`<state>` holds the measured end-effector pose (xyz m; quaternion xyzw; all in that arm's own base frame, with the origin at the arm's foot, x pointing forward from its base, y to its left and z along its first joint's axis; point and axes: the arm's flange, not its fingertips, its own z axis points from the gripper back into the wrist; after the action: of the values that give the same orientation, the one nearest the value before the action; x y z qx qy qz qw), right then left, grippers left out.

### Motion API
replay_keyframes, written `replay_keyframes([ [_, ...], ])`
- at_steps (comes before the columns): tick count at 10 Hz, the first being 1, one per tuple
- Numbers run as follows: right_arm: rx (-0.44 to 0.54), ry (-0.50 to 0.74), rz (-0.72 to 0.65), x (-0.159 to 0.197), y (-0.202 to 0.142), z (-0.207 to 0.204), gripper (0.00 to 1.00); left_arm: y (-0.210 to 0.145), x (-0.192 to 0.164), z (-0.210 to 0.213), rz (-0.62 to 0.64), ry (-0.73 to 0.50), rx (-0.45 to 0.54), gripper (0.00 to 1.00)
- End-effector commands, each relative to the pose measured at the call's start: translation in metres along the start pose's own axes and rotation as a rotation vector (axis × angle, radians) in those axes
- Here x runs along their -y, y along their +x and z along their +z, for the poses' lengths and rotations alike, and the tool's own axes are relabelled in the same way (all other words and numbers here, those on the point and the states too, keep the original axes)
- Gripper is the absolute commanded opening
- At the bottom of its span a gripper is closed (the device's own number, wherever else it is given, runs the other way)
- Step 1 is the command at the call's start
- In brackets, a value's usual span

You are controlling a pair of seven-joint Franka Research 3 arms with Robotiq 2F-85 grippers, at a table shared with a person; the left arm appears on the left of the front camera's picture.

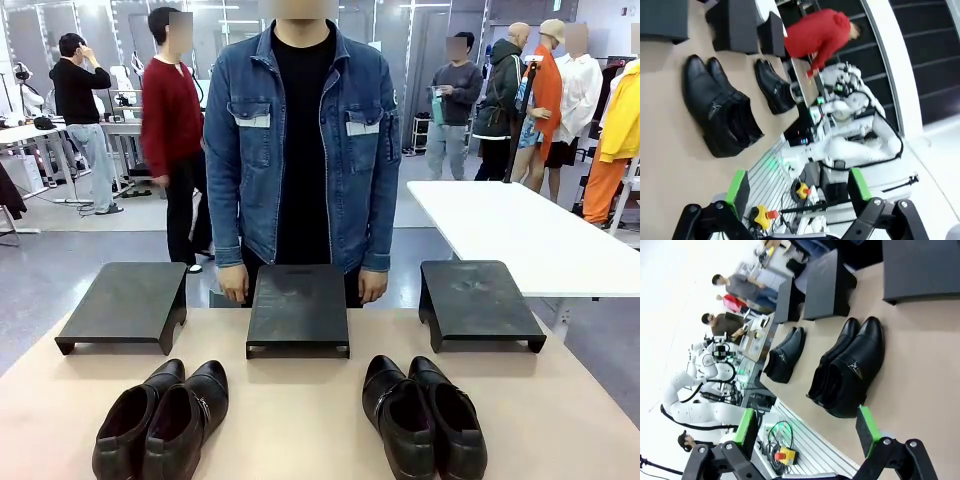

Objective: Place the shoes on the stand as instructed by the person.
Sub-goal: Pick up one pair of Shoes and place it on the Shoes Stand indicated by the person.

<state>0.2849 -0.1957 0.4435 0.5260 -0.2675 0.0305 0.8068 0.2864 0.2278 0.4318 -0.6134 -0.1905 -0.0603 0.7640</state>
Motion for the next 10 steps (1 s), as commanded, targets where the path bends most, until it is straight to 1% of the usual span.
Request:
replay_keyframes([
  [1, 0.037, -0.026, 0.053, -0.015, -0.007, 0.005, 1.00, 0.002, 0.004, 0.008, -0.015, -0.022, 0.071, 1.00],
  [2, 0.055, -0.036, 0.045, -0.016, -0.011, 0.011, 1.00, -0.003, 0.006, 0.010, -0.028, -0.021, 0.088, 1.00],
  [3, 0.042, -0.059, 0.036, -0.015, -0.010, 0.006, 1.00, -0.002, 0.010, 0.007, -0.028, 0.002, 0.099, 1.00],
  [4, 0.037, -0.032, 0.021, -0.010, -0.004, 0.018, 1.00, -0.007, 0.000, 0.017, 0.005, 0.007, 0.073, 1.00],
  [10, 0.037, -0.032, 0.021, -0.010, -0.004, 0.018, 1.00, -0.007, 0.000, 0.017, 0.005, 0.007, 0.073, 1.00],
])
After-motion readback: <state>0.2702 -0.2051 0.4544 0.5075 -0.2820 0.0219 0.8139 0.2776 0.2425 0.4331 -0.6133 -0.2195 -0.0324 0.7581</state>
